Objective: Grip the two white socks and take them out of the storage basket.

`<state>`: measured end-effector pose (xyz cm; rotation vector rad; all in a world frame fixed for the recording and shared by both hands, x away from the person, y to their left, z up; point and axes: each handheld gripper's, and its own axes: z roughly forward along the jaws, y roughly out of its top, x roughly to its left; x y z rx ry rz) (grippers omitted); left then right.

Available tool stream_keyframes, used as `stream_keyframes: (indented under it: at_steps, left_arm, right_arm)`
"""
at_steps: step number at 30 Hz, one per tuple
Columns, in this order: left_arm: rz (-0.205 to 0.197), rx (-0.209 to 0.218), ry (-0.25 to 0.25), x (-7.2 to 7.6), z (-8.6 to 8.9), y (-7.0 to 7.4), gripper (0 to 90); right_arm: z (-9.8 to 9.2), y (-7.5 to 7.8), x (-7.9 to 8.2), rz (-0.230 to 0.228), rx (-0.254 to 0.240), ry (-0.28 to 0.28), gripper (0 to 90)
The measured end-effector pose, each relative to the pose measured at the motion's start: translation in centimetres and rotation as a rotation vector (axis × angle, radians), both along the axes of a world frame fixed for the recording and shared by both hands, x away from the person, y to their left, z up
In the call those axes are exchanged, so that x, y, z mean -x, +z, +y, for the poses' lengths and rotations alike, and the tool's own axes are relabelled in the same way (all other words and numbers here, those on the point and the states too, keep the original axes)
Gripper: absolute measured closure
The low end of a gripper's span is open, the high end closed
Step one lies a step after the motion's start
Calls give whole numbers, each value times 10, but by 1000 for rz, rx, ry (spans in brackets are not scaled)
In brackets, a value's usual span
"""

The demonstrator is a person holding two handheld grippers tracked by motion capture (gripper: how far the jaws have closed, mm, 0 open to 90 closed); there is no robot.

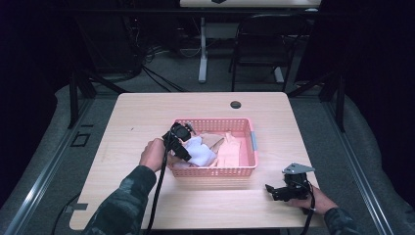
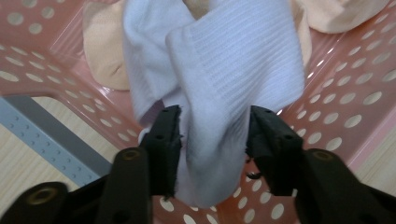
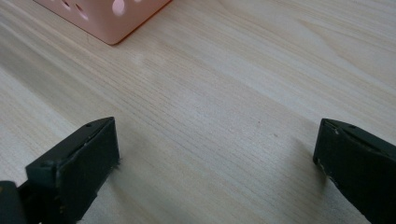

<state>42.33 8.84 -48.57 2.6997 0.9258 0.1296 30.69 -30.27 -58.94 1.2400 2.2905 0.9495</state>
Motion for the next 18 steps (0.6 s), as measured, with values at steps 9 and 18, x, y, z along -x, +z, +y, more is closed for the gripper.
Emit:
stream_keyframes:
  at_steps: [9,18]
  left_arm:
    - [4,-16,-11,2,0,2,770]
    - [-17,-24,-23,4,0,8,838]
  right_arm:
    - [0,0,0,0,-1,0,0]
    - [0,0,0,0,0,0,0]
